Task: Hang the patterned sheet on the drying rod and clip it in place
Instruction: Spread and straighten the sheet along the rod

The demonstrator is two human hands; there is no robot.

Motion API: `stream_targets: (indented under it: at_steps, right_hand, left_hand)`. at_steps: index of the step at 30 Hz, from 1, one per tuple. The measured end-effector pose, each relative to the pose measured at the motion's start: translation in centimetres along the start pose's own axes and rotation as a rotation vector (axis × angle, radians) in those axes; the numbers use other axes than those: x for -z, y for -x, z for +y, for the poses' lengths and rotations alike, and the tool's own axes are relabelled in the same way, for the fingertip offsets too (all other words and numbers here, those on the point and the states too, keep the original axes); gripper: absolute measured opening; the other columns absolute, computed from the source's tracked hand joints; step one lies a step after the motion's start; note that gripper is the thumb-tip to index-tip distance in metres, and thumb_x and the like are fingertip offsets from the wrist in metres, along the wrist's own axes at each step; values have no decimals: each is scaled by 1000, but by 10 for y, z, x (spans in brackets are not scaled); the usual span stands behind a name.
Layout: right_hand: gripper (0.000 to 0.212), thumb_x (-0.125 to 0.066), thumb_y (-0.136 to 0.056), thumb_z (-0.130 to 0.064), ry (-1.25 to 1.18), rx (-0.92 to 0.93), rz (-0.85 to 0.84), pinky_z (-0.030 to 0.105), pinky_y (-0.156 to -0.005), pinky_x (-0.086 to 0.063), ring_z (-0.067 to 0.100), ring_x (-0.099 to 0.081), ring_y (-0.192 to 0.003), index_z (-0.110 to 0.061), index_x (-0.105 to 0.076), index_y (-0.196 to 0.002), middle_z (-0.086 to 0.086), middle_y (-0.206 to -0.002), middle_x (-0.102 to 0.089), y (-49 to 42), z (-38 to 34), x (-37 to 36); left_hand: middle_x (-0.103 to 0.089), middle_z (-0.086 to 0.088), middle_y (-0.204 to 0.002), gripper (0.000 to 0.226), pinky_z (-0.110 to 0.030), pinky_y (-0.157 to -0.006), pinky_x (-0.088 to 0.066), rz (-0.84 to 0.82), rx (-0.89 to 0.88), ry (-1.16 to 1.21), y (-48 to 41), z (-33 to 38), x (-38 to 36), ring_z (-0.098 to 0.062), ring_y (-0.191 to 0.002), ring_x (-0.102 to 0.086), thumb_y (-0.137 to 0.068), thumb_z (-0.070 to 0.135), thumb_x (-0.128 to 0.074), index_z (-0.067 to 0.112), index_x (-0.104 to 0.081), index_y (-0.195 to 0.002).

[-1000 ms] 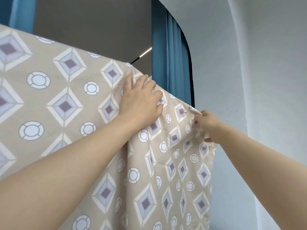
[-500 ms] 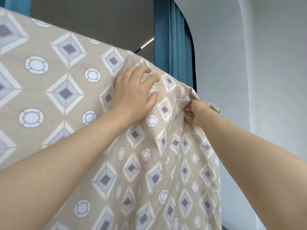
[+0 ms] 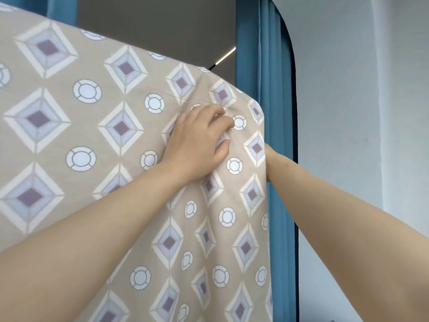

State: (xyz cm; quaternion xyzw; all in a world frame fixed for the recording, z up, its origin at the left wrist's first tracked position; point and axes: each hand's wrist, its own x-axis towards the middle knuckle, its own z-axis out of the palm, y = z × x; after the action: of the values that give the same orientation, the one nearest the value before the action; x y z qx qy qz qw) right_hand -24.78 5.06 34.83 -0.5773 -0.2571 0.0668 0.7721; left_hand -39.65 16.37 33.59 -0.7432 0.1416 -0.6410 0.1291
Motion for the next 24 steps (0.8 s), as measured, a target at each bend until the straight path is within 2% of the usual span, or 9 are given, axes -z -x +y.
stream_targets:
  at_steps: [3,6,8,11,14,17,19,22,24]
  right_hand:
    - [25,-53,-92,-32,-128,24,-46,21,-52,-46,14,-55,-49,-19,-53,-71,-2,-57,-55,21,-2,7]
    - [43,-39,-95,-52,-161,93,-44,32,-72,-54,21,-66,-74,-19,-65,-90,2,-79,-71,51,3,9]
    - [55,-31,-93,-59,-75,130,-147,35,-83,-55,21,-69,-93,-21,-66,-110,4,-102,-73,70,12,9]
    - [37,-51,-93,-40,126,225,-216,30,-74,-57,19,-70,-95,-17,-61,-119,4,-107,-71,90,27,14]
    - [13,-58,-91,-26,251,271,-57,24,-59,-55,16,-69,-77,-17,-66,-97,0,-89,-73,101,36,22]
    - [14,-55,-93,-24,168,308,89,25,-61,-56,14,-68,-67,-17,-65,-86,-3,-75,-71,105,40,31]
    - [9,-58,-91,-20,135,270,26,25,-61,-56,14,-69,-69,-16,-66,-89,-2,-77,-72,112,44,34]
    - [12,-68,-83,-17,344,132,-112,27,-61,-54,19,-70,-77,-14,-67,-94,2,-87,-74,129,63,41]
    - [11,-68,-82,-11,385,93,-55,24,-54,-50,16,-67,-70,-16,-66,-91,-1,-79,-71,138,77,49]
  left_hand:
    - [-62,-8,-104,30,-37,-81,-43,4,12,8,5,3,-4,-30,-96,-59,-75,29,-49,13,-66,-95]
    - [-62,-6,-106,28,-37,-80,-42,-2,32,23,19,8,-10,-25,-98,-54,-75,30,-51,15,-65,-94]
    - [-62,-5,-104,26,-37,-78,-43,-24,40,29,30,11,-13,-24,-96,-53,-75,30,-52,16,-65,-92]
    - [-62,-5,-105,26,-37,-80,-44,-56,80,56,46,16,-14,-27,-98,-56,-75,30,-52,16,-66,-92]
    - [-61,-6,-108,28,-39,-84,-43,-93,142,132,62,23,-13,-29,-102,-55,-76,29,-50,15,-66,-95]
    - [-60,-8,-109,29,-35,-85,-39,-110,167,196,77,34,-13,-28,-101,-54,-77,27,-49,13,-66,-96]
    - [-59,-8,-112,31,-34,-87,-39,-123,195,227,88,43,-12,-26,-102,-52,-77,29,-49,13,-66,-98]
    - [-58,-8,-114,33,-33,-90,-38,-133,260,281,108,55,-9,-25,-103,-51,-76,29,-49,13,-65,-100]
    - [-56,-9,-115,33,-28,-94,-32,-145,303,330,124,63,-7,-21,-106,-46,-76,29,-49,13,-64,-102]
